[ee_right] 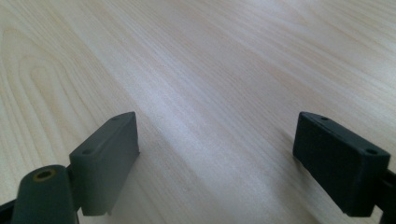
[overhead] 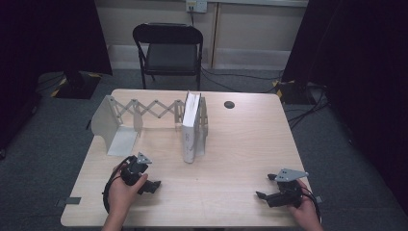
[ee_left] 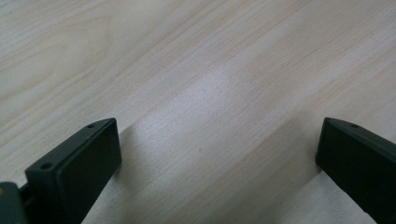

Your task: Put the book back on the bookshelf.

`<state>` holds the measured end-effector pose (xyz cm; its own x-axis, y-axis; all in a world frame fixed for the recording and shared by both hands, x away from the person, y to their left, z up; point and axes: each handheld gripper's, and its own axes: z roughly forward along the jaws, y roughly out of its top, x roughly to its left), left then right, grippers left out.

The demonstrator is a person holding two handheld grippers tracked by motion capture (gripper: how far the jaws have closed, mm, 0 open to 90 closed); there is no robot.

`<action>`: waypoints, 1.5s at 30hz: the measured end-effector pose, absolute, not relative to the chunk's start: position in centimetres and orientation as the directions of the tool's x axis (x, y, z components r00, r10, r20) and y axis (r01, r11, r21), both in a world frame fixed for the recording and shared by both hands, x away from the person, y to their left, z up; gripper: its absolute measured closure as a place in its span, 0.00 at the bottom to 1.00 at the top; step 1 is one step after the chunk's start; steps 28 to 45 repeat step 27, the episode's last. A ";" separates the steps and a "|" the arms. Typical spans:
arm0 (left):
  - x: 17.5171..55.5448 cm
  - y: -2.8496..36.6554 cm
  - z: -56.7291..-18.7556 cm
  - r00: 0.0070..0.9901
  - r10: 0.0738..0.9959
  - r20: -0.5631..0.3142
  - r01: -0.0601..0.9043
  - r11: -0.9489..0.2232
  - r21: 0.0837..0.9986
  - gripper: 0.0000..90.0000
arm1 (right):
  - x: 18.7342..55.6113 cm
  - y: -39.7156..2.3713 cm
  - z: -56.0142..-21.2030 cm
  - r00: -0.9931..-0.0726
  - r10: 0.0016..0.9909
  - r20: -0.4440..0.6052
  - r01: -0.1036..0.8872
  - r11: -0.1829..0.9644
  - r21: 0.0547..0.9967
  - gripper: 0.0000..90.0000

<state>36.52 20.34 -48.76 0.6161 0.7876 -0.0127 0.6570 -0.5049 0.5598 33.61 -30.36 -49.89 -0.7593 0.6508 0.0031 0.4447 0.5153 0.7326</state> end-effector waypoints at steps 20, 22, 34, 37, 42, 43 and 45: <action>35.7 21.3 -49.6 0.637 0.771 -0.006 0.581 -0.475 0.661 0.00 | 33.6 -30.4 -49.9 -0.759 0.651 0.003 0.445 0.516 0.732 0.16; 35.6 21.4 -49.7 0.638 0.770 -0.006 0.574 -0.470 0.670 0.00 | 33.6 -30.4 -49.9 -0.759 0.651 0.005 0.446 0.515 0.732 0.16; 35.5 21.4 -49.9 0.633 0.774 -0.013 0.570 -0.455 0.684 0.00 | 33.6 -30.4 -49.9 -0.760 0.650 0.005 0.446 0.515 0.732 0.16; 35.5 21.4 -49.9 0.633 0.774 -0.013 0.570 -0.455 0.684 0.00 | 33.6 -30.4 -49.9 -0.760 0.650 0.005 0.446 0.515 0.732 0.16; 35.5 21.4 -49.9 0.633 0.774 -0.013 0.570 -0.455 0.684 0.00 | 33.6 -30.4 -49.9 -0.760 0.650 0.005 0.446 0.515 0.732 0.16; 35.5 21.4 -49.9 0.633 0.774 -0.013 0.570 -0.455 0.684 0.00 | 33.6 -30.4 -49.9 -0.760 0.650 0.005 0.446 0.515 0.732 0.16; 35.5 21.4 -49.9 0.633 0.774 -0.013 0.570 -0.455 0.684 0.00 | 33.6 -30.4 -49.9 -0.760 0.650 0.005 0.446 0.515 0.732 0.16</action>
